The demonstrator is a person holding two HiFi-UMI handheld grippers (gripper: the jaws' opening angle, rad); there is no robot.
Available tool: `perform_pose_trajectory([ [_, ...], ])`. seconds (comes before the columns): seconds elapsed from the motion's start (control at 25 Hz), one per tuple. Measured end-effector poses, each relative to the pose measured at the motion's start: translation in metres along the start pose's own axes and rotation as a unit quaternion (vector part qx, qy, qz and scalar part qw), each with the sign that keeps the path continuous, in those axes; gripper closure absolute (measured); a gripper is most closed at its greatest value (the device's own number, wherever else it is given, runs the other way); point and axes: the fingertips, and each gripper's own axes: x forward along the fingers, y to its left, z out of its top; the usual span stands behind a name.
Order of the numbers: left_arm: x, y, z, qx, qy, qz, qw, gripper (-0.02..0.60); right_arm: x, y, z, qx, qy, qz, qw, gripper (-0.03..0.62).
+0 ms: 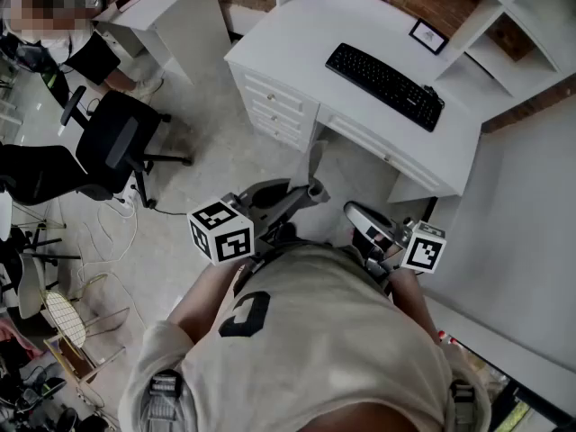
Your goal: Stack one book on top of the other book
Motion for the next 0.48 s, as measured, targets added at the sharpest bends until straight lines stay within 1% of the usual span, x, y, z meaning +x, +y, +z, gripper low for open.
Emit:
perform_pose_trajectory([
  [0.08,-0.014,0.026,0.021,0.005,-0.032,0.020,0.9993,0.548,0.006,-0.005,0.012,-0.014,-0.011,0.001,1.000,0.589],
  [0.16,-0.029,0.047,0.034,0.016,-0.049,0.037,0.9980,0.548,0.012,-0.008,0.017,-0.023,-0.020,0.001,1.000,0.589],
  [0.28,-0.053,0.069,0.039,0.048,-0.041,0.067,0.9958,0.548,0.022,-0.007,0.009,-0.023,-0.019,0.000,1.000,0.589],
  [0.36,-0.064,0.081,0.042,0.076,-0.034,0.099,0.9916,0.548,0.029,-0.006,0.005,-0.017,-0.015,-0.001,1.000,0.589],
  [0.4,-0.067,0.085,0.043,0.087,-0.032,0.108,0.9898,0.548,0.033,-0.006,0.004,-0.012,-0.013,-0.002,1.000,0.589],
  [0.44,-0.068,0.085,0.043,0.093,-0.030,0.108,0.9894,0.548,0.036,-0.006,0.002,-0.007,-0.012,-0.002,1.000,0.589],
  [0.48,-0.068,0.083,0.041,0.096,-0.025,0.099,0.9901,0.548,0.039,-0.006,0.001,-0.002,-0.012,-0.001,1.000,0.589],
])
